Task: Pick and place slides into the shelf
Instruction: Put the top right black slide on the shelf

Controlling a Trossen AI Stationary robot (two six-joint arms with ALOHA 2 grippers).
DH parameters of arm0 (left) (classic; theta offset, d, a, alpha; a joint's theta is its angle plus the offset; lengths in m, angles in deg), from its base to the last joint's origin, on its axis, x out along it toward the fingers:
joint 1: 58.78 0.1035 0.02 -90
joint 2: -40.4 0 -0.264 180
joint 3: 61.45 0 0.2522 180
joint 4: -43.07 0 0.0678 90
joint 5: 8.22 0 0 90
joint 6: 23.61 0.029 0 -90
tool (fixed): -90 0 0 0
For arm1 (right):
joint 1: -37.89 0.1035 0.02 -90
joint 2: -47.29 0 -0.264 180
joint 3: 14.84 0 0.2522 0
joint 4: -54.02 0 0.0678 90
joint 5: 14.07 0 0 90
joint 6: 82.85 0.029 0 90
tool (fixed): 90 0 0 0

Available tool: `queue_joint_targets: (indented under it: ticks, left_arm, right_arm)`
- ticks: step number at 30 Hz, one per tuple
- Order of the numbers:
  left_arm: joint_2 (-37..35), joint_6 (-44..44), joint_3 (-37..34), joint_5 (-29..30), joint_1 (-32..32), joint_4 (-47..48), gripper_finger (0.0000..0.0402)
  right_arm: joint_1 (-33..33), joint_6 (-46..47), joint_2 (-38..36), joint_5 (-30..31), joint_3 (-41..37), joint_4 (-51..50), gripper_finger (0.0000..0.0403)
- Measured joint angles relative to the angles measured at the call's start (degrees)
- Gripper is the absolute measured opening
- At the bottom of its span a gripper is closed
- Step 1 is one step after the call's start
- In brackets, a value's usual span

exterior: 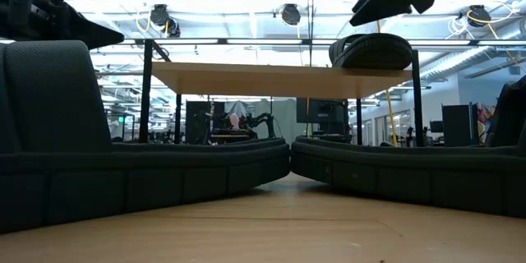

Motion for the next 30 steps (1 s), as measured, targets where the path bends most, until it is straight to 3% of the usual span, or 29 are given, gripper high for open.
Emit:
queue_joint_targets:
  ticks: [7, 15, 23, 30]
  left_arm:
    - [0.01, -0.11, -0.01, 0.00, 0.00, 0.00, 0.0019]
    - [0.00, 0.26, -0.01, 0.01, 0.00, 0.00, 0.0019]
    - [-0.01, 0.07, -0.01, 0.02, -0.01, 0.00, 0.0019]
    - [-0.01, 0.24, -0.01, 0.02, -0.01, 0.02, 0.0019]
  right_arm:
    - [-0.02, 6.22, 0.02, -1.67, -0.01, -5.26, 0.0254]
    - [-0.30, 3.68, 2.63, -1.37, 0.02, -7.56, 0.0254]
    - [-0.81, -1.52, 8.52, 8.10, 0.07, -7.35, 0.0253]
    - [-0.86, -2.03, 7.89, 10.60, 0.07, -6.71, 0.0239]
